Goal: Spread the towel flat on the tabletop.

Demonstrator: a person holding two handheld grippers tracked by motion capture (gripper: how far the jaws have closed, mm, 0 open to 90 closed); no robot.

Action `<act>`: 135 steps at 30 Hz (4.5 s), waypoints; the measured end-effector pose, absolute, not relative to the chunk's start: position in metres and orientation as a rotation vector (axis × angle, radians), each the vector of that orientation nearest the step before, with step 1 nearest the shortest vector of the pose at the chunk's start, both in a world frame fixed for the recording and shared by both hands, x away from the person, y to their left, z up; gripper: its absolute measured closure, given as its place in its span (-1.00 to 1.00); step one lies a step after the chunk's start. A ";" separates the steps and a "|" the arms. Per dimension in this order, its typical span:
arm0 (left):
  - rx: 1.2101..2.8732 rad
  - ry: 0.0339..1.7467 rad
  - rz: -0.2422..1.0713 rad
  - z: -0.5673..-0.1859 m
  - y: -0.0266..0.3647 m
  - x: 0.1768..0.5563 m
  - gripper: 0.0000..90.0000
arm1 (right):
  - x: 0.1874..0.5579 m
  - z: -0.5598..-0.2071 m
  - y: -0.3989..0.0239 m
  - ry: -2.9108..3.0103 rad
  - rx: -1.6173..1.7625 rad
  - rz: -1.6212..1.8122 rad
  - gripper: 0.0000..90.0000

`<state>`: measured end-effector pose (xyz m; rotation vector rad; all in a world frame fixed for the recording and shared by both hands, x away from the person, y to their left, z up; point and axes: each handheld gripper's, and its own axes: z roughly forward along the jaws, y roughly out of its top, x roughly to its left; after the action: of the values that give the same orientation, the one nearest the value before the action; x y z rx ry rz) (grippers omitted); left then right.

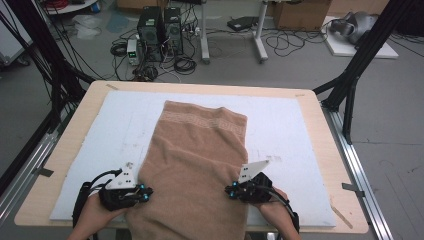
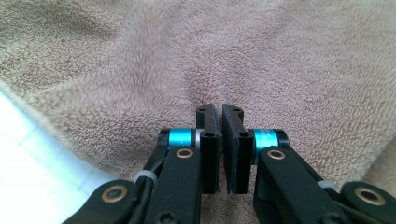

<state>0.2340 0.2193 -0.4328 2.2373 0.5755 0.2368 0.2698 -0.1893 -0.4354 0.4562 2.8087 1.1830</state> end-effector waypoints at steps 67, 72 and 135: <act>2.185 0.525 0.181 -0.440 0.223 0.214 0.71 | 0.237 -0.433 -0.202 2.873 0.282 1.228 0.90; 2.133 0.583 0.201 -0.434 0.232 0.222 0.59 | 0.240 -0.428 -0.218 2.826 0.366 1.270 0.86; 2.060 0.747 0.363 -0.391 0.227 0.279 -0.45 | 0.309 -0.394 -0.215 2.552 0.705 1.341 -0.61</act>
<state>0.2786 0.2269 -0.3909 2.0604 0.7472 0.3633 0.3095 -0.2155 -0.3940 0.7050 2.5522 1.3414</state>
